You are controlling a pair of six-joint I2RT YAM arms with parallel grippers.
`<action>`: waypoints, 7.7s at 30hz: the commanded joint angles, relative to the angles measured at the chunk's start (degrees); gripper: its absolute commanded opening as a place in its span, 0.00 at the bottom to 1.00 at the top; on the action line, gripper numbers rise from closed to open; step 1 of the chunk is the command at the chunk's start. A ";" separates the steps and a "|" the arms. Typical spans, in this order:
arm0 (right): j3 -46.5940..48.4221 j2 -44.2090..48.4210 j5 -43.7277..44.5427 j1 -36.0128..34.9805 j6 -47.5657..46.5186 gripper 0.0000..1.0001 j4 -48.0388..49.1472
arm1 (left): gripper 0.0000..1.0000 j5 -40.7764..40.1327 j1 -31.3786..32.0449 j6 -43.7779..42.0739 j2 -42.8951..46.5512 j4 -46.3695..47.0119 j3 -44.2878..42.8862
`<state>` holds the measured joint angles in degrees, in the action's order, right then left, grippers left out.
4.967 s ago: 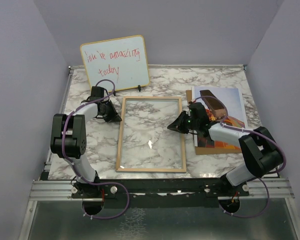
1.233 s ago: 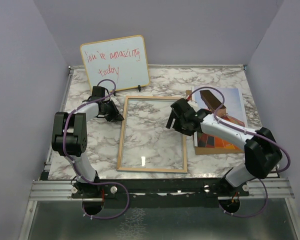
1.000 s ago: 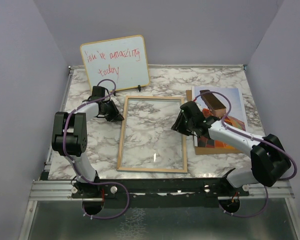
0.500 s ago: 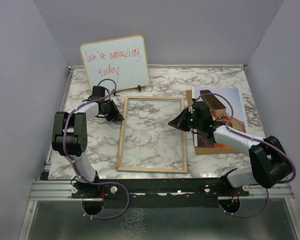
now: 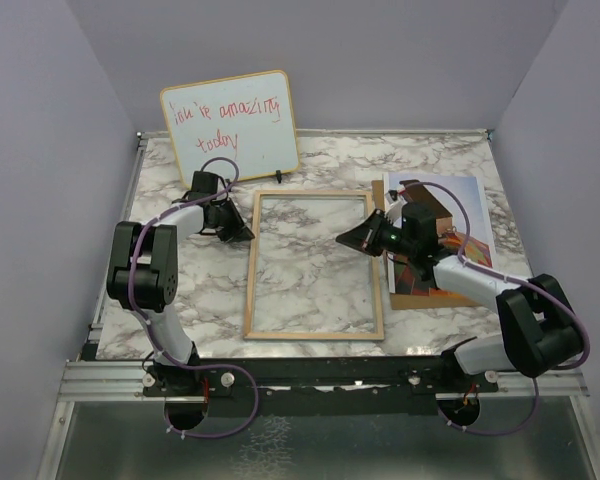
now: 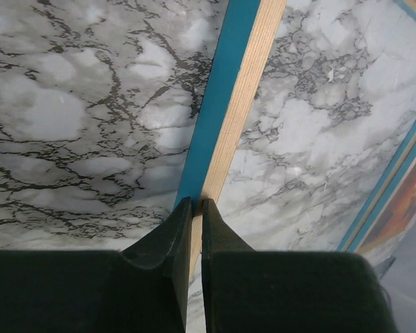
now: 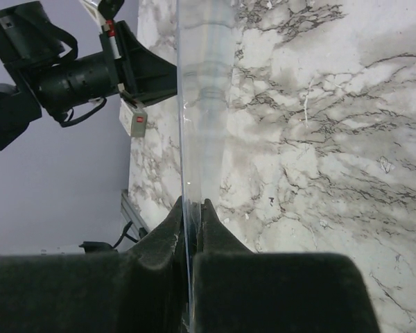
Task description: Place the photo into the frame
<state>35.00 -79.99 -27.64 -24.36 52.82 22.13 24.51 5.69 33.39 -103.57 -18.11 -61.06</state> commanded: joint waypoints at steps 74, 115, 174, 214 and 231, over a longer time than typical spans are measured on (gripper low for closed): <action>-10.45 -1.34 4.06 1.45 0.46 0.00 2.21 | 0.16 -10.74 4.85 0.35 -4.88 -1.25 2.57; -10.51 -11.10 -2.69 1.42 2.50 0.01 18.38 | 0.24 -23.22 12.28 -9.63 -7.97 -10.54 -1.72; 4.37 8.99 32.74 1.86 -4.10 0.64 -41.88 | 0.00 -32.98 14.96 -14.73 -13.41 -18.51 -7.31; 26.80 -22.97 14.99 1.88 -20.56 0.42 -40.12 | 0.48 -27.39 11.07 -11.65 -4.25 -15.95 -13.24; 32.70 -15.55 43.49 8.27 -25.62 0.63 -61.45 | 0.74 -31.77 8.61 -13.23 2.14 -20.13 -21.78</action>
<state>65.76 -94.91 8.86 -15.68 32.32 -28.91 -8.84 14.15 20.73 -103.39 -36.69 -79.99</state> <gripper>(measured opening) 0.626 0.729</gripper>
